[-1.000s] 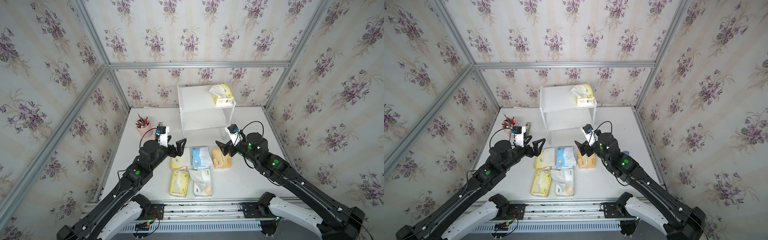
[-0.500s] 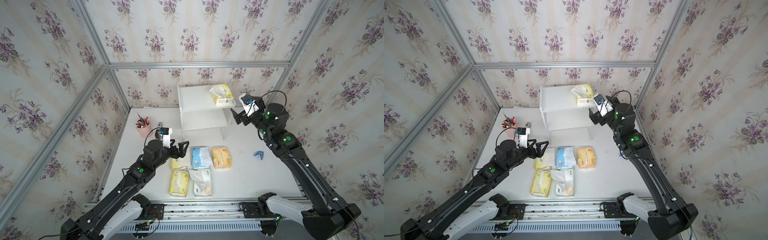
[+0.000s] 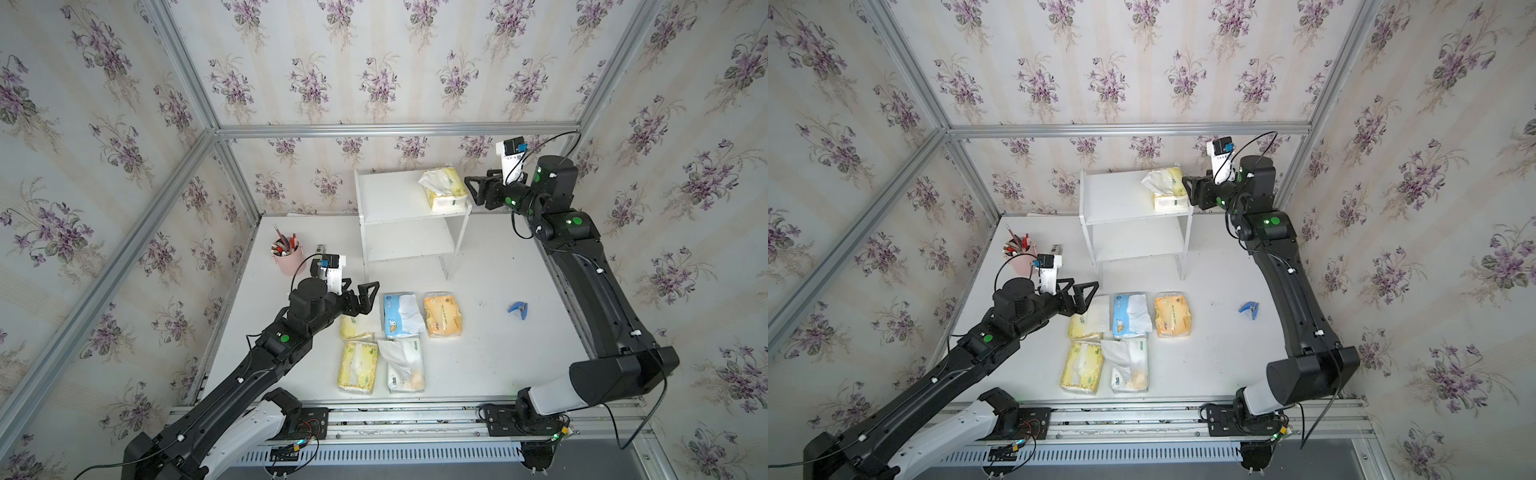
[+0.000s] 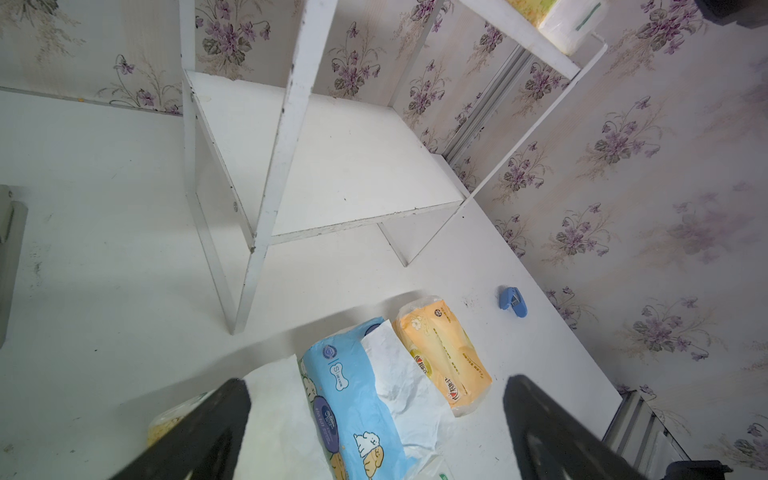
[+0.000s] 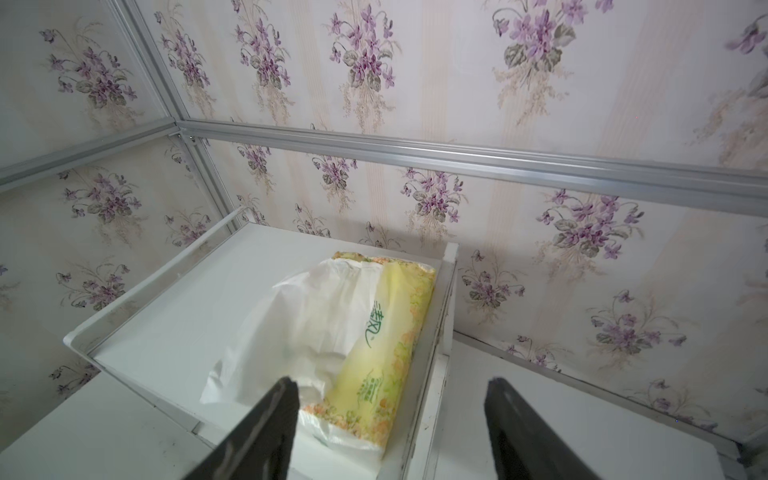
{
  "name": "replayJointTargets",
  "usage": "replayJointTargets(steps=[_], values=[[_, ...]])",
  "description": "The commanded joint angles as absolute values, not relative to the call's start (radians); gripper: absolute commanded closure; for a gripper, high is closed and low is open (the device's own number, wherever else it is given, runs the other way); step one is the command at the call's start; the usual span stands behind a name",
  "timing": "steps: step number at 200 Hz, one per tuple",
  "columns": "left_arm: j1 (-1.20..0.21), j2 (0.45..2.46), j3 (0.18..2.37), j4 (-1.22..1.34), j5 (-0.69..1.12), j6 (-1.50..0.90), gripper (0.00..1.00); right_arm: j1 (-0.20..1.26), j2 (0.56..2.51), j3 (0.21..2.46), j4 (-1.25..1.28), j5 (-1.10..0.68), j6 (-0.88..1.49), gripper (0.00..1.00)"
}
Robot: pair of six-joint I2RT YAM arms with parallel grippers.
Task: Remove the tissue boxes from the shelf
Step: Pick up a box of tissues from the shelf.
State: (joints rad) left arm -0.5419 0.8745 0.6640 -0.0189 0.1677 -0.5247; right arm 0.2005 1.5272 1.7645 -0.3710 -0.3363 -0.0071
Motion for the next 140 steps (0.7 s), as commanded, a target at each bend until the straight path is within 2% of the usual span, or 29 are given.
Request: replayJointTargets(steps=[1,40,140], values=[[-0.540,0.877,0.672,0.017,0.178,-0.532,0.01,0.200,1.570,1.823,-0.431,-0.327,0.092,0.32],[-0.540,0.884,0.671,0.020,0.169,-0.536,0.01,0.201,1.625,1.860,-0.443,-0.356,0.130,0.43],[-0.541,0.902,0.680,0.009,0.161,-0.549,0.01,0.233,1.693,1.857,-0.435,-0.397,0.166,0.57]])
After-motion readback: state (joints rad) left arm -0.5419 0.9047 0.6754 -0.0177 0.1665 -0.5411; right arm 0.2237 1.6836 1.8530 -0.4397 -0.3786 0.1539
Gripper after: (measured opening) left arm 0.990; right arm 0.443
